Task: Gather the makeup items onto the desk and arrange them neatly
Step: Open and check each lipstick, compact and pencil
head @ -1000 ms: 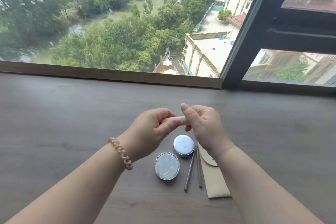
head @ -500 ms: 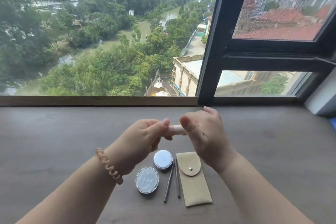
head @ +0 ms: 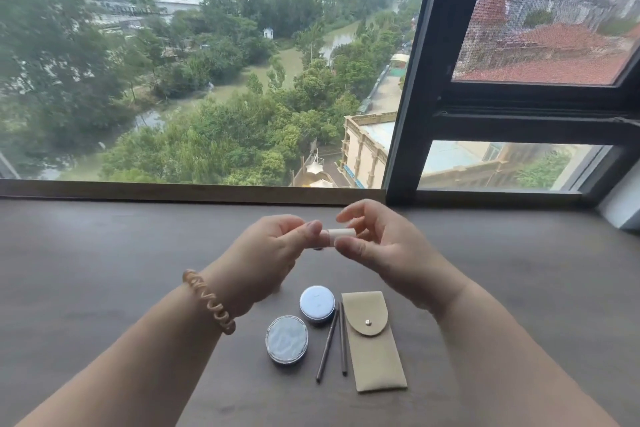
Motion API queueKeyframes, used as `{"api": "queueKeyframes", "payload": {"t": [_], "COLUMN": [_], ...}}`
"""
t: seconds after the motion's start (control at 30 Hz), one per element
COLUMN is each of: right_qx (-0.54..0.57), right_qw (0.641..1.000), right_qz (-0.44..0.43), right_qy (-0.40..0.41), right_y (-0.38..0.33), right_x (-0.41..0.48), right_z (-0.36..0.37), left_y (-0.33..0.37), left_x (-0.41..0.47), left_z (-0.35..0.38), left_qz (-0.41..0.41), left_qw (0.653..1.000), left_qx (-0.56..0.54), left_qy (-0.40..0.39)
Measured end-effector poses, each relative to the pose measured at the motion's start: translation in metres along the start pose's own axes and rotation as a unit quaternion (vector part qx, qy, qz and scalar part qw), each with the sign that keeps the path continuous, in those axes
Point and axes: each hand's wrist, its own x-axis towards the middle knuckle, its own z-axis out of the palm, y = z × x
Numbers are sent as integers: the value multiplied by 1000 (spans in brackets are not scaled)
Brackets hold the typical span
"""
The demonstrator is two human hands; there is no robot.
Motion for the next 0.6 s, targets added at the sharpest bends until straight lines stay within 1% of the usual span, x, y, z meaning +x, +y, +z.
{"api": "queueKeyframes", "payload": {"t": [0.13, 0.27, 0.4, 0.53, 0.6], "right_qx": [-54, -4, -38, -17, -47], "right_qw": [999, 1000, 998, 998, 996], "right_qz": [3, 23, 40, 45, 47], "right_qy": [-1, 0, -19, -41, -52], "right_y": [-3, -1, 0, 8, 10], "right_x": [5, 7, 11, 16, 19], "right_z": [6, 11, 17, 24, 30], "left_y": [-2, -4, -12, -24, -31], "left_x": [-1, -4, -3, 0, 1], "left_z": [-2, -6, -9, -16, -19], "left_qz": [7, -4, -2, -17, -26], "left_qw": [1000, 1000, 999, 999, 999], "left_qx": [21, 20, 41, 38, 37], "left_qy": [10, 18, 25, 26, 20]}}
